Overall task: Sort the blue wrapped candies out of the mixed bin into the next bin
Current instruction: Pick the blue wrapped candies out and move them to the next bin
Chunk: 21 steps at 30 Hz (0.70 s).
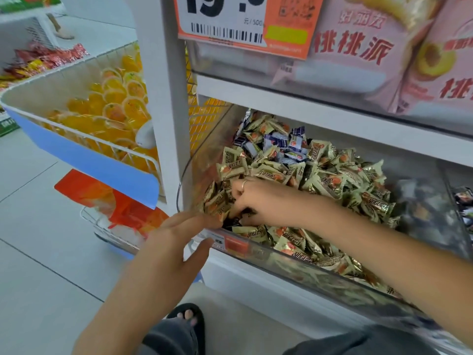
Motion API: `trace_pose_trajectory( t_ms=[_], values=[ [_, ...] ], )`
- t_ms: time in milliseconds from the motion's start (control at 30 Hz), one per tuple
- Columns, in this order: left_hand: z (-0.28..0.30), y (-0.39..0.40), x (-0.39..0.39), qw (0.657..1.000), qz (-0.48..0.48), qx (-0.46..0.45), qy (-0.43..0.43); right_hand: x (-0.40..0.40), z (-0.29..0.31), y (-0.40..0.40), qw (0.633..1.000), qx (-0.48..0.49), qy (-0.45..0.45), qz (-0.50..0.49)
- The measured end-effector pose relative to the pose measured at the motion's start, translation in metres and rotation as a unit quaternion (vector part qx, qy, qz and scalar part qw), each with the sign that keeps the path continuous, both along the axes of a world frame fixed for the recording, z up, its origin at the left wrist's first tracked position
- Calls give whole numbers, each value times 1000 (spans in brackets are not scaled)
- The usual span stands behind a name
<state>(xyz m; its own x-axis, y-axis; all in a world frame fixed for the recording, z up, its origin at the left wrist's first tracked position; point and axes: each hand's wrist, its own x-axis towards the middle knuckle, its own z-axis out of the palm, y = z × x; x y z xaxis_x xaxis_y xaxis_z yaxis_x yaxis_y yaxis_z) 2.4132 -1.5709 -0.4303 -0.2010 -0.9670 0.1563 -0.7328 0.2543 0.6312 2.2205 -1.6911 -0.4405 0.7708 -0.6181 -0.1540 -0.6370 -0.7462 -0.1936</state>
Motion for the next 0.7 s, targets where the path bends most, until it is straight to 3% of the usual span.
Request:
trace_pose_trajectory(
  t_ms=[167, 300, 433, 700],
  values=[
    [-4, -3, -2, 1000, 7, -1, -11, 9, -5, 1, 995, -52, 82, 31],
    [-3, -5, -4, 1000, 4, -3, -5, 9, -5, 0, 998, -13, 65, 20],
    [-3, -7, -4, 1000, -4, -13, -14, -7, 10, 4, 987, 102, -70, -99],
    [-4, -7, -10, 1000, 11, -22, -15, -67, 66, 53, 891, 127, -311, -305]
  ],
)
